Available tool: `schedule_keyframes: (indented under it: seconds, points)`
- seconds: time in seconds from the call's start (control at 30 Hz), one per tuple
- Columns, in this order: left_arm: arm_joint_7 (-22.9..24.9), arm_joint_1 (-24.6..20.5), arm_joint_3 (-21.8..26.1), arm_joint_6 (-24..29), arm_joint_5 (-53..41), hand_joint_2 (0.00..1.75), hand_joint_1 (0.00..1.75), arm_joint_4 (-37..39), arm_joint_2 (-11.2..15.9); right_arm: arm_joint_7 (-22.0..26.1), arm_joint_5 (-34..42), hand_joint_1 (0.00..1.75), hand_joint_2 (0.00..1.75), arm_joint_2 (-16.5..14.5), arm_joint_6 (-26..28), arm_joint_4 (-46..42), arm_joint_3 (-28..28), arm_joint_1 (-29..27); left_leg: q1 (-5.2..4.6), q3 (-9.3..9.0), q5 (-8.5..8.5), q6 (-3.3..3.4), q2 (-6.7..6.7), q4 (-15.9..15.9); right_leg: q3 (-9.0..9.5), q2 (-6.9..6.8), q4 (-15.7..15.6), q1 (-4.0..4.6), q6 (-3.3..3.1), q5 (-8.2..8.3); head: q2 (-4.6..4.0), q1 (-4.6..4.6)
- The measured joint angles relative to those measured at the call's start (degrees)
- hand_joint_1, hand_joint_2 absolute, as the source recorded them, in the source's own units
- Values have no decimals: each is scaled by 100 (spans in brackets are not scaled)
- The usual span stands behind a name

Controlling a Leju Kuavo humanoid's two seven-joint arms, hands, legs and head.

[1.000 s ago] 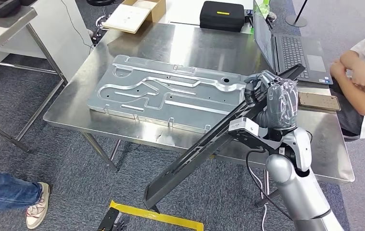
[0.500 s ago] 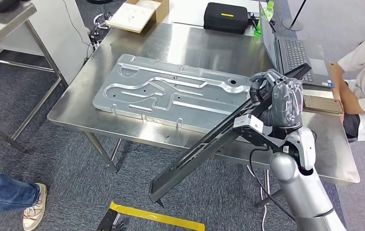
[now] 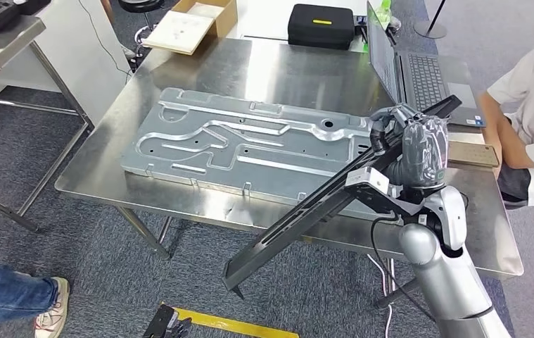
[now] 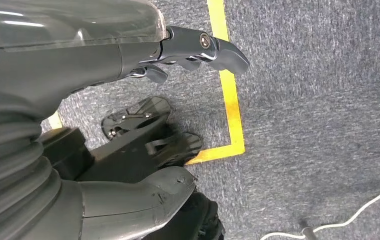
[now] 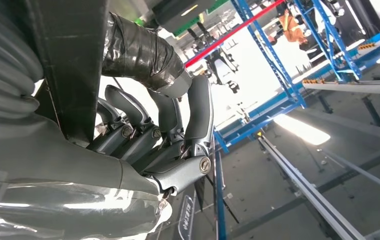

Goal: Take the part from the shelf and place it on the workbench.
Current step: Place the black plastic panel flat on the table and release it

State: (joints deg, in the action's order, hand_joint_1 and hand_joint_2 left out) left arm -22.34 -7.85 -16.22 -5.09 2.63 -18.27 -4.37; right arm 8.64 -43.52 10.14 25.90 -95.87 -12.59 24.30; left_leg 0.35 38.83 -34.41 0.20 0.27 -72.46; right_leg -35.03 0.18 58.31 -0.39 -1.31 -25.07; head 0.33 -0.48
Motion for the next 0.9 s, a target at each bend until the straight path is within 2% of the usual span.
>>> schedule_keyframes:
  seconds: [0.03, 0.07, 0.1, 0.13, 0.17, 0.2, 0.23, 0.33, 0.4, 0.43, 0.5, 0.53, 0.57, 0.6, 0.63, 0.67, 0.7, 0.73, 0.83, 0.9]
  points:
    - [0, 12, -1, 0, -1, 175, 0, 0, 0, -2, 0, 175, 175, 0, 0, 1, 0, -16, 0, 173, -8, -4, 0, -233, 14, 9, 10, 7, -11, -21, 0, -1]
    - [0, 21, -1, 0, -1, 175, 0, 0, 0, -4, 0, 175, 175, 0, 1, 1, 0, -30, 1, 241, 107, -1, 0, -245, 32, 22, 23, 12, -12, -46, 0, -1]
    - [0, 26, -1, 0, -1, 175, 0, 0, 1, -8, 0, 175, 175, 0, 1, 1, 1, -42, 0, 200, 332, 12, -1, -35, 60, 38, 38, 17, -6, -77, 0, -2]
    - [0, 26, -1, 0, -1, 175, 0, 0, 2, -12, 0, 175, 175, 0, 2, 1, 1, -48, -4, 59, 608, 39, -3, 354, 95, 50, 51, 21, 4, -112, 0, -2]
    - [0, 22, 0, 0, -2, 175, 0, 1, 5, -15, 0, 175, 175, 0, 3, 1, 3, -50, -14, -102, 813, 67, -6, 743, 125, 60, 67, 35, 21, -148, 0, -1]
    - [0, 15, 0, 0, -3, 175, 0, 1, 8, -16, -1, 175, 175, 1, 4, 2, 8, -51, -23, -241, 932, 94, -7, 1060, 142, 67, 81, 44, 42, -178, 0, 0]
    - [1, 11, -1, 0, -8, 175, 0, 2, 9, -18, -3, 175, 175, 3, 5, 2, 20, -52, -31, -320, 962, 114, -9, 1237, 147, 70, 88, 51, 65, -198, 0, 1]
    - [2, 5, -2, 0, -19, 175, 0, 2, 9, -26, -14, 175, 175, 17, 7, -2, 64, -63, -19, -385, 926, 167, -12, 1363, 151, 68, 86, 46, 151, -232, 0, 0]
    - [-4, -5, -1, 1, -19, 175, 0, 2, 9, -28, -22, 175, 175, 32, 3, -8, 96, -67, 9, -455, 934, 223, -11, 1433, 54, 52, 324, 32, 220, -367, 0, 3]
    - [-8, -10, 0, 2, -20, 175, 0, 2, 8, -30, -28, 175, 175, 43, -2, -10, 115, -72, 18, -485, 928, 247, -8, 1452, -94, 43, 608, 11, 252, -499, 0, 4]
    - [-14, -12, 0, 4, -22, 175, 0, 2, 7, -30, -38, 175, 175, 64, -18, -10, 139, -92, 20, -516, 890, 269, -7, 1449, -540, 32, 1355, -26, 314, -770, 0, 5]
    - [-15, -8, 0, 5, -23, 175, 0, 2, 7, -31, -45, 175, 175, 72, -24, -10, 145, -109, 22, -536, 864, 268, -7, 1442, -720, 25, 1603, -46, 340, -798, 0, 5]
    - [-15, -3, 0, 5, -23, 175, 0, 2, 7, -31, -52, 175, 175, 76, -26, -10, 150, -124, 26, -564, 833, 259, -8, 1433, -804, 17, 1651, -67, 361, -705, 0, 5]
    - [-15, 0, 0, 6, -25, 175, 0, 2, 5, -32, -57, 175, 175, 79, -26, -11, 156, -133, 33, -604, 795, 246, -9, 1422, -762, 7, 1465, -87, 377, -498, 0, 4]
    - [-15, 1, 0, 7, -26, 175, 0, 2, 3, -32, -62, 175, 175, 81, -26, -11, 162, -136, 40, -654, 749, 224, -12, 1410, -620, -8, 1095, -107, 389, -228, 0, 6]
    - [-16, -1, 0, 7, -27, 175, 0, 2, 2, -32, -65, 175, 175, 82, -26, -10, 168, -134, 39, -697, 703, 194, -14, 1400, -459, -22, 733, -111, 395, -33, 0, 6]
    - [-17, -6, 0, 7, -27, 175, 0, 2, 0, -31, -66, 175, 175, 83, -26, -9, 173, -131, 33, -725, 661, 159, -18, 1384, -319, -29, 421, -105, 380, 80, 0, 6]
    - [-19, -10, 0, 8, -27, 175, 0, 2, 0, -31, -66, 175, 175, 84, -27, -9, 175, -132, 27, -739, 635, 120, -21, 1378, -238, -33, 243, -92, 352, 113, 0, 6]
    - [-26, -12, -2, 19, -27, 175, 0, 2, 0, -35, -68, 175, 175, 91, -37, -12, 180, -145, 26, -755, 593, 18, -11, 1392, -196, -15, 177, -63, 223, 47, 0, 3]
    - [-27, -19, -1, 58, -23, 175, 0, 2, 0, -40, -67, 175, 175, 98, -54, -16, 181, -141, 37, -687, 443, -27, -5, 1181, -145, -13, 146, -72, 137, 24, 0, 3]
